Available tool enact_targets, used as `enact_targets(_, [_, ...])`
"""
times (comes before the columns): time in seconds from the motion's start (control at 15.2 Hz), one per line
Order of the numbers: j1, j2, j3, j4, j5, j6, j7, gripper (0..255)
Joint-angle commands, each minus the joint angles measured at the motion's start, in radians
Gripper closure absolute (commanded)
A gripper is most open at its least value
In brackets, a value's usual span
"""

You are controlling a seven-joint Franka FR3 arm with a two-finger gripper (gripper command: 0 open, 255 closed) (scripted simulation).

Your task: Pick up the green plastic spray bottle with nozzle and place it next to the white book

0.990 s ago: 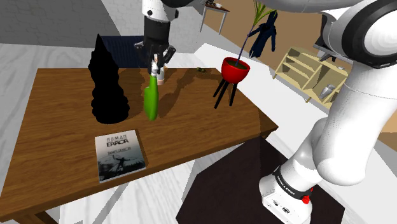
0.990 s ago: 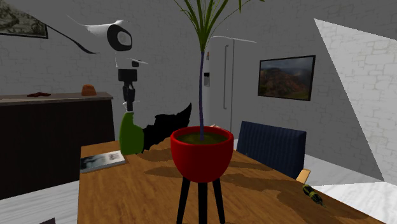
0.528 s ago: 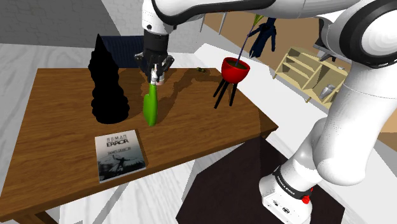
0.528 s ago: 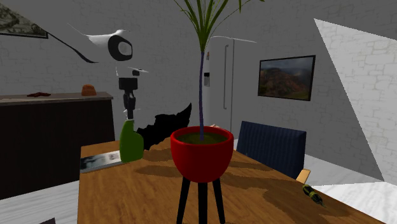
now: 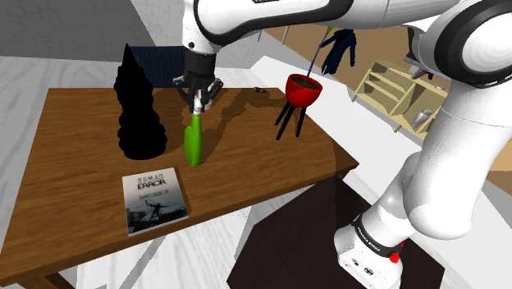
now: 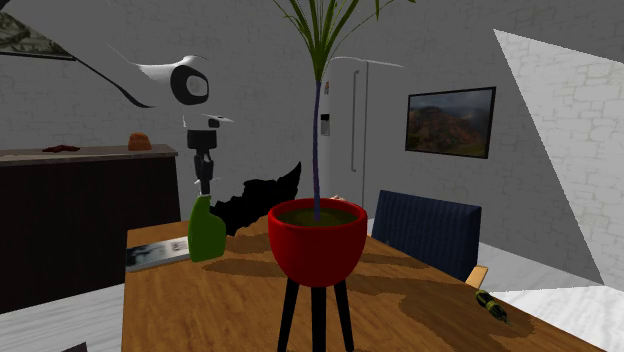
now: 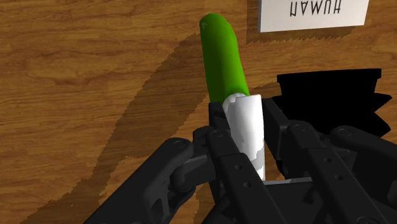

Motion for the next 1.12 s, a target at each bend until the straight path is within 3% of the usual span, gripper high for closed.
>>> enact_targets(0.0, [0.0,0.0,0.0,0.0,0.0,0.001,0.0,255])
enact_targets(0.13, [0.0,0.0,0.0,0.0,0.0,0.001,0.0,255])
enact_targets(0.2, [0.0,0.0,0.0,0.0,0.0,0.001,0.0,0])
enact_targets(0.53, [0.0,0.0,0.0,0.0,0.0,0.001,0.0,0])
enact_targets(0.79, [0.0,-0.018,0.001,0.103,0.004,-0.12,-0.003,0])
enact_targets(1.06, [0.0,-0.018,0.001,0.103,0.004,-0.12,-0.003,0])
